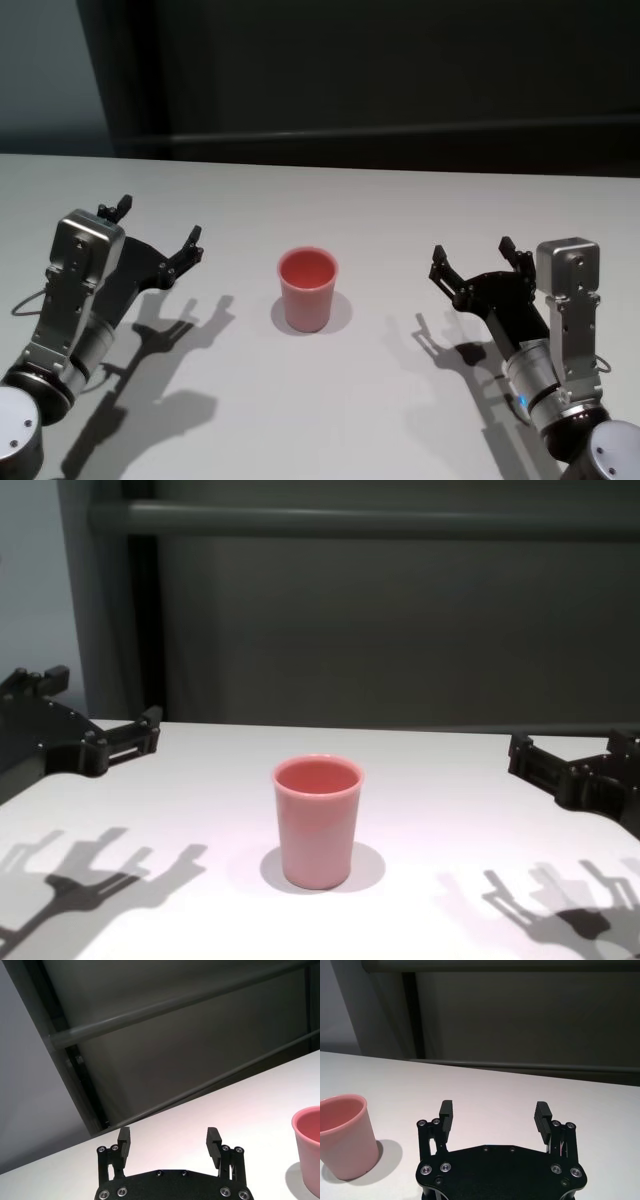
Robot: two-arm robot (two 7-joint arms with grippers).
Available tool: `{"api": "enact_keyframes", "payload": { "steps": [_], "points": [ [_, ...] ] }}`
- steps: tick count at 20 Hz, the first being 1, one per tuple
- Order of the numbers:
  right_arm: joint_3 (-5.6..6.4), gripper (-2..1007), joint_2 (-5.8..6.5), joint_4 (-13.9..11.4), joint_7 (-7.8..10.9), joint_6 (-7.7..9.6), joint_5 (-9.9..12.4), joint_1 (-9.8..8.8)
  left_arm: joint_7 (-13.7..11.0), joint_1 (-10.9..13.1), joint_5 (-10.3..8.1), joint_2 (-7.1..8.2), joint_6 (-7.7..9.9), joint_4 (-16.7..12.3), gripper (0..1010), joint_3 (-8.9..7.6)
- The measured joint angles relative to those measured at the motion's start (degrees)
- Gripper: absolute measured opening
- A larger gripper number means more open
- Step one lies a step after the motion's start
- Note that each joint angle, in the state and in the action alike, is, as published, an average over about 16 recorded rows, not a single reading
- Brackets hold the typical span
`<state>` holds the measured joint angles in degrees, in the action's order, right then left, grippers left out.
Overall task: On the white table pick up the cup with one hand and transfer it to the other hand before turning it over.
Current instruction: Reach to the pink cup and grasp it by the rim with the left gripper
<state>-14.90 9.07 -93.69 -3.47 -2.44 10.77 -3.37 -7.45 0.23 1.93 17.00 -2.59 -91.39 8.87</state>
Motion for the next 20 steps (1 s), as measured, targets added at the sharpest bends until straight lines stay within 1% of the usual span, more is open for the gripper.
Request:
{"api": "enact_keyframes", "payload": {
  "steps": [6, 10, 15, 20],
  "points": [
    [0.0, 1002, 0.0, 0.0, 0.0, 0.0, 0.0, 0.0, -2.19, -0.86, 4.56, 2.92, 0.67, -1.89, 1001, 0.61],
    [0.0, 1002, 0.0, 0.0, 0.0, 0.0, 0.0, 0.0, -3.8, -1.81, 7.99, 5.09, 1.09, -3.12, 1001, 1.35],
    [0.0, 1002, 0.0, 0.0, 0.0, 0.0, 0.0, 0.0, -6.27, -3.42, 12.69, 8.29, 1.24, -4.67, 1001, 2.81],
    [0.0, 1002, 0.0, 0.0, 0.0, 0.0, 0.0, 0.0, -9.49, -5.63, 16.84, 11.95, 0.49, -6.0, 1001, 4.79]
  ]
}}
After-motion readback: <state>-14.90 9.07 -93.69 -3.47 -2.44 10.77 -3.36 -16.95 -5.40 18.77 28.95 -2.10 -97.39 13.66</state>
